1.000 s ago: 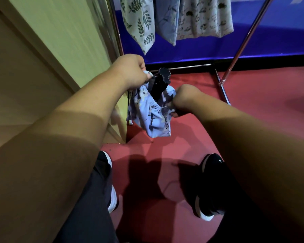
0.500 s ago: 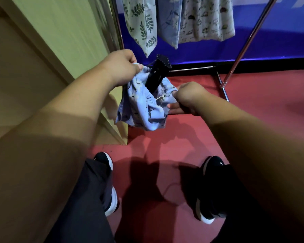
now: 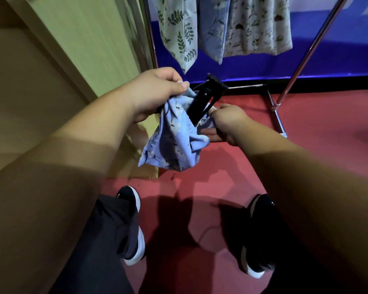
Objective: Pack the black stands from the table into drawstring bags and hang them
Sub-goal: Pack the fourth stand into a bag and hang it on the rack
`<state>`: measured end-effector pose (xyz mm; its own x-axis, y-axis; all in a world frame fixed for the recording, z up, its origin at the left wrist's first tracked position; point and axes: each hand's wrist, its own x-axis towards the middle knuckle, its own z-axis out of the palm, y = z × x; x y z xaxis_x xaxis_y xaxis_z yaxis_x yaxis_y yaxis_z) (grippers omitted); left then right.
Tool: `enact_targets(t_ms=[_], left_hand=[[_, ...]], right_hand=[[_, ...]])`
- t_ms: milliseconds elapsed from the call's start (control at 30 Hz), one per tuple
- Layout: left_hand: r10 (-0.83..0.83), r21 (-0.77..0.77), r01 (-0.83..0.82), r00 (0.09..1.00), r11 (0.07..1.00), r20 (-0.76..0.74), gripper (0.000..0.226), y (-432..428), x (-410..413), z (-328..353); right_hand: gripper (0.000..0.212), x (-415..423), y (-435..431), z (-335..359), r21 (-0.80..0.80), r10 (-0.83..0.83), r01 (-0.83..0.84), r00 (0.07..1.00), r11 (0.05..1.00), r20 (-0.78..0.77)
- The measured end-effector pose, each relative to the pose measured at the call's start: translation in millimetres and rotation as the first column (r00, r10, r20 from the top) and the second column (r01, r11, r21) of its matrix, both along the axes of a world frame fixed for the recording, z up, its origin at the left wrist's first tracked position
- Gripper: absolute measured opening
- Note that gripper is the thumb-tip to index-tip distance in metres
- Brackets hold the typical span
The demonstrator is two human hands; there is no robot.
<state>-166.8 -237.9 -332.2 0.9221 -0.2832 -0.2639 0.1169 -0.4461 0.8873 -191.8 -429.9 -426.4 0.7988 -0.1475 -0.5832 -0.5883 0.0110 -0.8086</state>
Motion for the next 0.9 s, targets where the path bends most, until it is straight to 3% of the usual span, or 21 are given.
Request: enact_targets(t_ms=[100, 167, 300, 400, 467, 533, 800, 900], left_hand=[[-0.012, -0.132, 0.004, 0.998, 0.991, -0.058, 0.019, 3, -6, 3], [-0.017, -0.165, 0.005, 0.997, 0.986, -0.071, 0.021, 5, -7, 6], [0.028, -0.144, -0.039, 0.997, 0.989, -0.078, 0.025, 12, -5, 9], [0.095, 0.028, -0.096, 0.995, 0.995, 0.012, 0.027, 23, 4, 4], [0.064, 0.245, -0.094, 0.990, 0.965, 0.128, 0.024, 31, 10, 0], [0.024, 0.384, -0.081, 0.988, 0.920, 0.150, 0.016, 36, 11, -3], [-0.037, 0.593, -0.067, 0.986, 0.802, 0.161, 0.038, 30, 10, -6], [-0.034, 0.642, -0.100, 0.980, 0.760, 0.194, 0.038, 29, 11, -7]], right_hand=[[0.037, 5, 9, 3, 0.245, -0.051, 0.058, 0.998, 0.968, -0.034], [0.047, 12, 13, 3, 0.323, -0.102, 0.114, 0.993, 0.939, -0.053], [0.035, 18, 19, 4, 0.341, -0.140, 0.166, 0.985, 0.925, -0.099], [0.030, 19, 24, 3, 0.333, -0.111, 0.121, 0.993, 0.935, -0.050], [0.024, 20, 26, 2, 0.358, -0.100, 0.097, 0.995, 0.929, -0.011], [0.023, 19, 27, 4, 0.375, -0.067, 0.059, 0.998, 0.925, 0.007], [0.029, 13, 35, 0, 0.376, 0.066, -0.075, 0.997, 0.924, 0.038], [0.027, 10, 34, -3, 0.280, 0.102, -0.110, 0.994, 0.954, 0.042]])
